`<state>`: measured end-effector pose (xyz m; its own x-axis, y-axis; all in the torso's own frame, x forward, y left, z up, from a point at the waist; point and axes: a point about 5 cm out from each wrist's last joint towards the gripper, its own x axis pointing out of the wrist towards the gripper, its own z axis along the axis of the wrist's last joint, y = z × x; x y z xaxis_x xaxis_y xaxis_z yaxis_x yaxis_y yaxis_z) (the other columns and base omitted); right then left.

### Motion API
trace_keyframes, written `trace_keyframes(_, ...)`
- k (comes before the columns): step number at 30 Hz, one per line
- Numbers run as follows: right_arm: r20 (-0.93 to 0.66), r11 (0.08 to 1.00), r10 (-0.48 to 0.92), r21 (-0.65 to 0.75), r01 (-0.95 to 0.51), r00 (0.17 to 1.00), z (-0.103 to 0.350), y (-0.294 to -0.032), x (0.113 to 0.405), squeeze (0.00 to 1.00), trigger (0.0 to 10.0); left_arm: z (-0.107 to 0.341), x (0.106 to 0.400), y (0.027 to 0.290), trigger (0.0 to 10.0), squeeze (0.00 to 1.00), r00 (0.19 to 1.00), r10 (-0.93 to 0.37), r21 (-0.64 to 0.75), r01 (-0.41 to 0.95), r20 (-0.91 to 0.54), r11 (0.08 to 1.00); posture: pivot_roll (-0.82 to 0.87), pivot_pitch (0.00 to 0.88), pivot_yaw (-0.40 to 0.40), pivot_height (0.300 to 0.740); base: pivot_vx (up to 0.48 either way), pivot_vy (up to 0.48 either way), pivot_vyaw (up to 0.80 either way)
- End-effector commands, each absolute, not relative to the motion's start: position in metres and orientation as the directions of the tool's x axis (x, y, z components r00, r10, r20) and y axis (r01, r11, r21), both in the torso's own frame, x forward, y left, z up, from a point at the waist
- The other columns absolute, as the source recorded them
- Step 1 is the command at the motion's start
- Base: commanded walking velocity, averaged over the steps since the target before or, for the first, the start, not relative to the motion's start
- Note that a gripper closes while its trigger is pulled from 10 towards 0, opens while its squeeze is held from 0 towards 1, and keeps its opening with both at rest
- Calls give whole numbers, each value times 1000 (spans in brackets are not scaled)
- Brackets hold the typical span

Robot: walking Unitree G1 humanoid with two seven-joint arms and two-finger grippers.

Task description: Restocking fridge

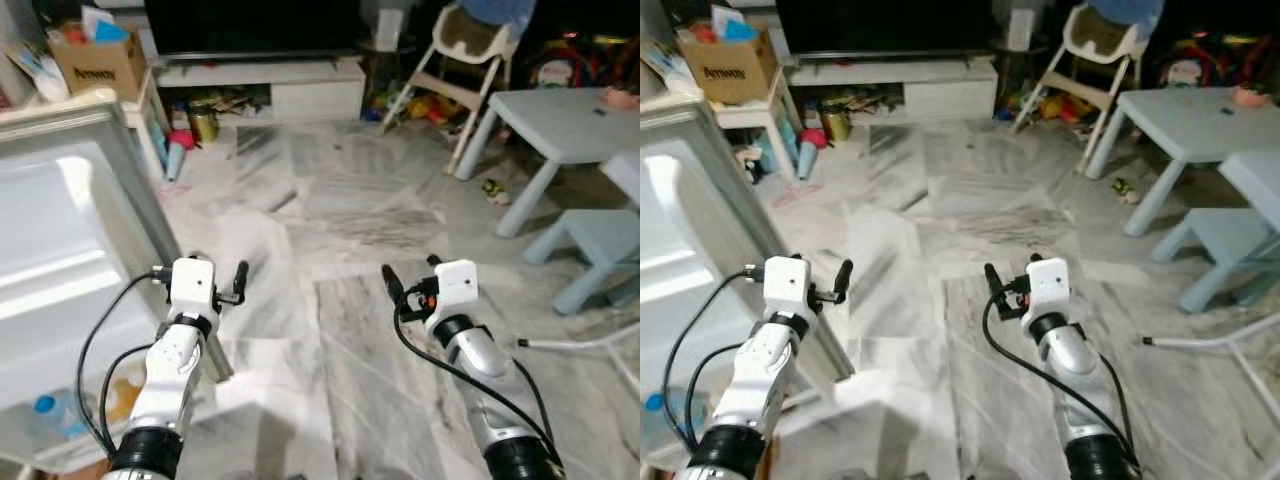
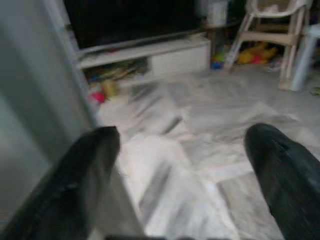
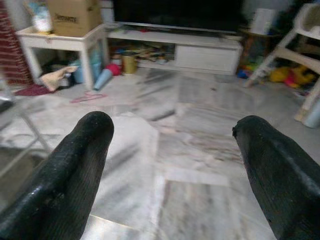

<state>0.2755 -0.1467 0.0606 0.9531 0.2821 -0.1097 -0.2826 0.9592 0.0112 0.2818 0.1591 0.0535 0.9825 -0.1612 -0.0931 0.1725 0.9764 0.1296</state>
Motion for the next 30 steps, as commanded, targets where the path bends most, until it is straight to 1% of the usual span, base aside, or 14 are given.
trace_keyframes(1, -92, 955, 297, 18, -297, 950, 65, -141, 277, 0, 10000, 47, 278, 188, 10000, 0, 989, -53, 140, 73, -141, 988, -26, 0, -51, 740, 0, 0, 0)
trace_keyframes(7, -94, 955, 297, 17, -297, 950, 64, -141, 277, 0, 10000, 44, 277, 186, 10000, 0, 987, -63, 139, 83, -145, 987, -26, 0, -51, 740, 0, 0, 0)
trace_keyframes(12, -93, 954, 298, 15, -298, 950, 64, -141, 277, 0, 10000, 51, 279, 184, 10000, 0, 991, -86, 119, 98, -103, 988, -27, 0, -52, 740, 0, 0, 0)
trace_keyframes(19, -89, 963, 269, 0, -270, 959, 65, -143, 277, 0, 10000, 48, 263, 182, 10000, 0, 988, -117, 110, 128, -97, 986, -24, 1, -52, 740, 0, 0, 0)
trace_keyframes(24, -73, 966, 257, -13, -258, 964, 68, -144, 280, 0, 10000, 47, 259, 181, 10000, 0, 983, -154, 82, 162, -100, 983, -19, 3, -53, 740, 0, 0, -800)
trace_keyframes(30, -66, 967, 252, -16, -253, 966, 70, -144, 281, 0, 10000, 47, 258, 178, 10000, 0, 982, -160, 81, 168, -98, 982, -20, 5, -49, 740, 40, -367, -800)
